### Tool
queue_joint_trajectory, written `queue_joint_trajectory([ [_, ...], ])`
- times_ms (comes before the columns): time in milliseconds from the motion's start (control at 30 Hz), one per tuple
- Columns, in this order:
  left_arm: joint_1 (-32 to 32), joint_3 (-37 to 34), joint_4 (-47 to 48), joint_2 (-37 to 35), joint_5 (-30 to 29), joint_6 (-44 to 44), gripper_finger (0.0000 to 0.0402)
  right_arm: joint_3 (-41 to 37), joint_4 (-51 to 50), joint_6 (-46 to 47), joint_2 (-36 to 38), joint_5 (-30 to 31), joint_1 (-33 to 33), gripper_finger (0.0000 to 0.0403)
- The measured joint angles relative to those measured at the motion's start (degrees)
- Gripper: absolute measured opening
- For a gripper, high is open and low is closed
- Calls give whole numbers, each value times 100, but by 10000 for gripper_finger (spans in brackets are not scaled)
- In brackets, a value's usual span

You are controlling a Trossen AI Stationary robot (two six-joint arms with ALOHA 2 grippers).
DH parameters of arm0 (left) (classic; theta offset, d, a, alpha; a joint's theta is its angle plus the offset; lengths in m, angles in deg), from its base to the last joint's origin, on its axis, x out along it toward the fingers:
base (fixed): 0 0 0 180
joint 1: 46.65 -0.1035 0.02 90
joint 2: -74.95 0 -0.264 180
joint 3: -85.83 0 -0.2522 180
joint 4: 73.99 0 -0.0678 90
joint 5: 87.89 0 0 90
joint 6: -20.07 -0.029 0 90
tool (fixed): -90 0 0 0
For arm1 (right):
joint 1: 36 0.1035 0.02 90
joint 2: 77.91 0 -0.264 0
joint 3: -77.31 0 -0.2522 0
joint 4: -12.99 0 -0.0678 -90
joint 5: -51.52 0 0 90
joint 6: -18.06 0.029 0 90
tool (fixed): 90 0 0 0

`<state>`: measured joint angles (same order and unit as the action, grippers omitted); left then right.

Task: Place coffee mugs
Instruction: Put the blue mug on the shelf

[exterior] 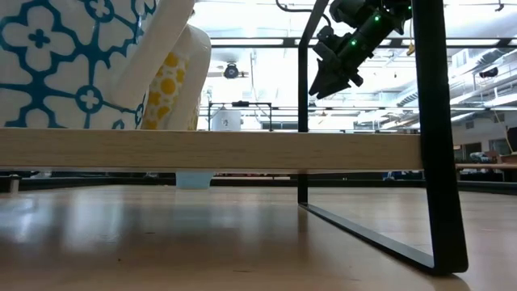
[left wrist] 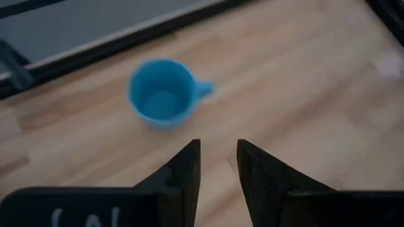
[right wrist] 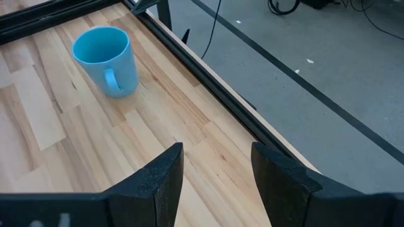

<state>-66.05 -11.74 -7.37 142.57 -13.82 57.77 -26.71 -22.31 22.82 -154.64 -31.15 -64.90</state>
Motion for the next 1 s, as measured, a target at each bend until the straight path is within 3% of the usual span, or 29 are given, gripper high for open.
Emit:
queue_joint_trajectory([
  [367, -1212, -1, -153, 1052, 69, -3, 110, 0, 0, 0, 0, 0, 0, 191],
  [1000, -1652, -1, -382, 2619, 180, 2, 110, 0, -4, 0, 0, 0, 0, 191],
])
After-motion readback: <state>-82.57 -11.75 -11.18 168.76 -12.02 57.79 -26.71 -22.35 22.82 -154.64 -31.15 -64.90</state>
